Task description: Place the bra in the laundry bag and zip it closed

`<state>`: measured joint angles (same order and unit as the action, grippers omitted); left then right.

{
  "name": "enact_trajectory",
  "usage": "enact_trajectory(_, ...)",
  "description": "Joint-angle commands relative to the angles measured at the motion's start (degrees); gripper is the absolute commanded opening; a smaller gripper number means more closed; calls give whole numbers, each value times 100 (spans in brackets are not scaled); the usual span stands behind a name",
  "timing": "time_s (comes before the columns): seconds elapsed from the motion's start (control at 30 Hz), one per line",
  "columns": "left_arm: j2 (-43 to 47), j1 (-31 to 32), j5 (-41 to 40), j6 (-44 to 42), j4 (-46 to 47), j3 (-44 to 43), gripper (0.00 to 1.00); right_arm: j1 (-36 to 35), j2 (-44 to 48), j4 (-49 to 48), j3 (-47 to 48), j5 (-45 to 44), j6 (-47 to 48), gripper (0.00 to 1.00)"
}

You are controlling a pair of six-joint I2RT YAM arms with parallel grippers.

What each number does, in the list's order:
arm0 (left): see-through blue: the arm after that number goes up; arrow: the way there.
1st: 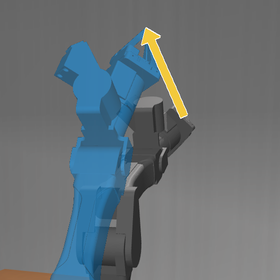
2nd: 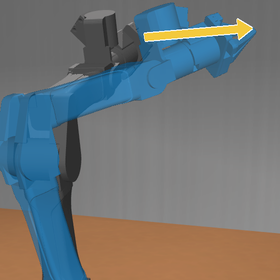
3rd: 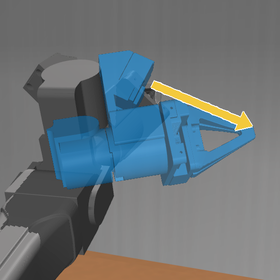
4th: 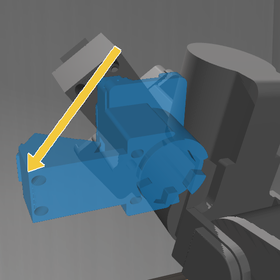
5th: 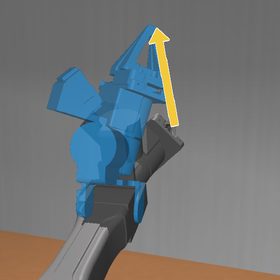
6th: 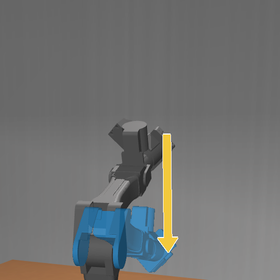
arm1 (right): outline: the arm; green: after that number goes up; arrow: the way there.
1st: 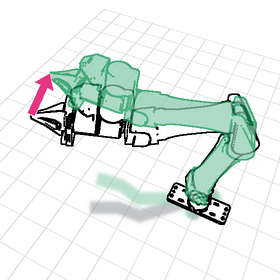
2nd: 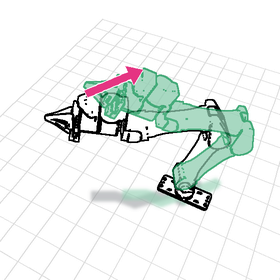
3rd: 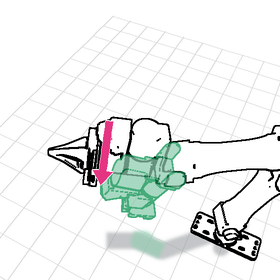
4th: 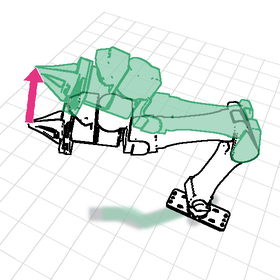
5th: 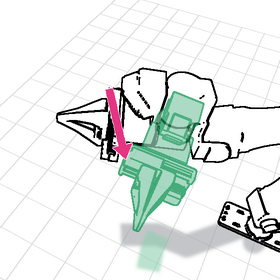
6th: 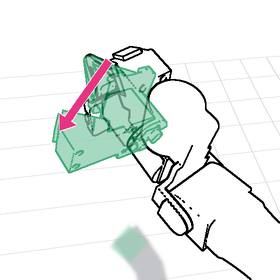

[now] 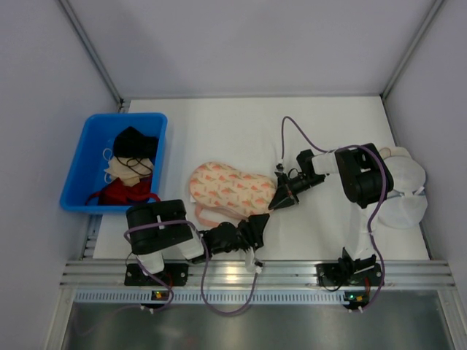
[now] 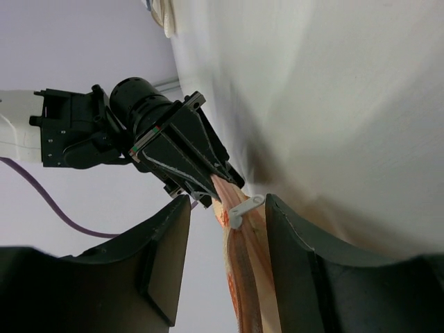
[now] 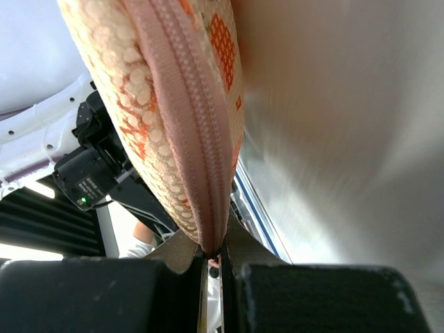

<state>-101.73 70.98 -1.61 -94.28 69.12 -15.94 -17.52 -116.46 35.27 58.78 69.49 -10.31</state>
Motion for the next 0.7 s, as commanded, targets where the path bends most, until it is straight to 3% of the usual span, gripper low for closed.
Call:
enact_trajectory(0.0, -162, 56, 38, -152, 400, -233, 53, -67, 54, -99, -16, 205, -7, 0)
enact_trajectory(0.17, -373, 83, -76, -196, 400, -409, 50, -68, 27, -108, -16, 196, -15, 0)
enact_trajectory(0.33, -532, 83, -279, -275, 400, -515, 40, -68, 36, -108, -34, 196, 2, 0)
enact_trajectory(0.43, -453, 109, -279, -266, 391, -454, 28, -67, 27, -108, -25, 187, 11, 0)
enact_trajectory(0.47, -427, 118, -296, -275, 391, -436, 19, -59, 27, -99, -25, 179, 11, 0)
enact_trajectory(0.57, -304, 214, -401, -240, 374, -339, 11, -68, 18, -99, -7, 187, 20, 0)
enact_trajectory(0.6, -225, 249, -428, -214, 374, -261, 1, -59, 10, -108, -7, 187, 37, 0)
enact_trajectory(0.67, -137, 380, -515, -170, 374, -94, 0, -50, 19, -108, 1, 170, 46, 0)
